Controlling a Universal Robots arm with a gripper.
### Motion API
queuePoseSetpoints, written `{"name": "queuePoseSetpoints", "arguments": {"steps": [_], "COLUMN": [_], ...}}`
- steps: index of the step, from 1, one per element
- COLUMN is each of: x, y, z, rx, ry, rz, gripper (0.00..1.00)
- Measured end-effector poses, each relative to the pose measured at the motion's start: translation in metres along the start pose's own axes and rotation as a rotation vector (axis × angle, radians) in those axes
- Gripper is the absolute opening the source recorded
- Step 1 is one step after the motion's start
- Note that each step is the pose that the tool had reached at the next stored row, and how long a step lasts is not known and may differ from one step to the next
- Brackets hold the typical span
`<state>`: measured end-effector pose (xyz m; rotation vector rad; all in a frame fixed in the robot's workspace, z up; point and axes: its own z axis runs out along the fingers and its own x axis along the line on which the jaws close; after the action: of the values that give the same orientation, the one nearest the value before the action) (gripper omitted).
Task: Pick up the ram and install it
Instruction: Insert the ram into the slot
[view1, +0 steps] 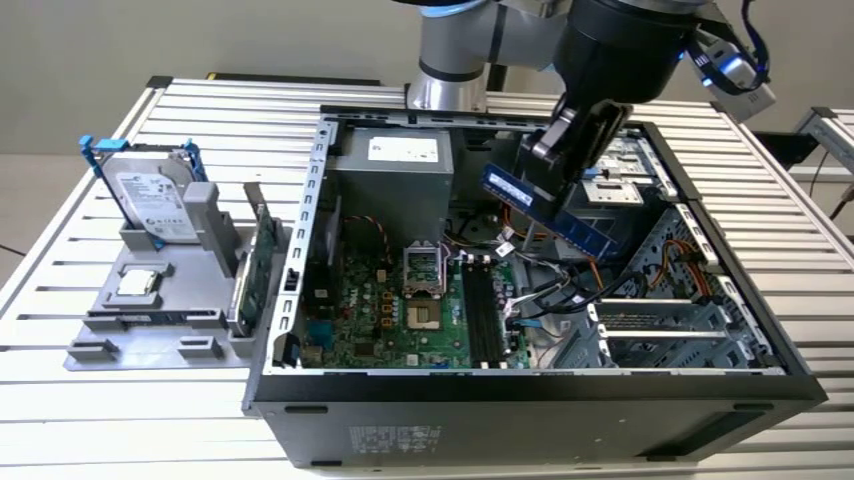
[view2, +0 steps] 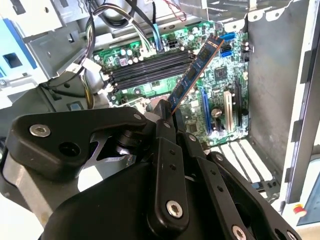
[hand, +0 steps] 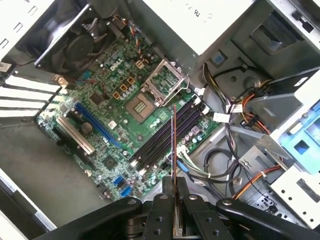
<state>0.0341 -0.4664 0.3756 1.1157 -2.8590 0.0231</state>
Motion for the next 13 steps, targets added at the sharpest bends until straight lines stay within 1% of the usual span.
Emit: {"name": "queuePoseSetpoints", "arguments": {"steps": [8, 13], "x": [0.0, 0.0], "y": [0.0, 0.0], "z": [0.0, 0.0], "rx": [-0.0036, -0.0052], "ry": [-0.0006, -0.0008], "rz": [0.049, 0.07], "gripper": [0.0, 0.0]}}
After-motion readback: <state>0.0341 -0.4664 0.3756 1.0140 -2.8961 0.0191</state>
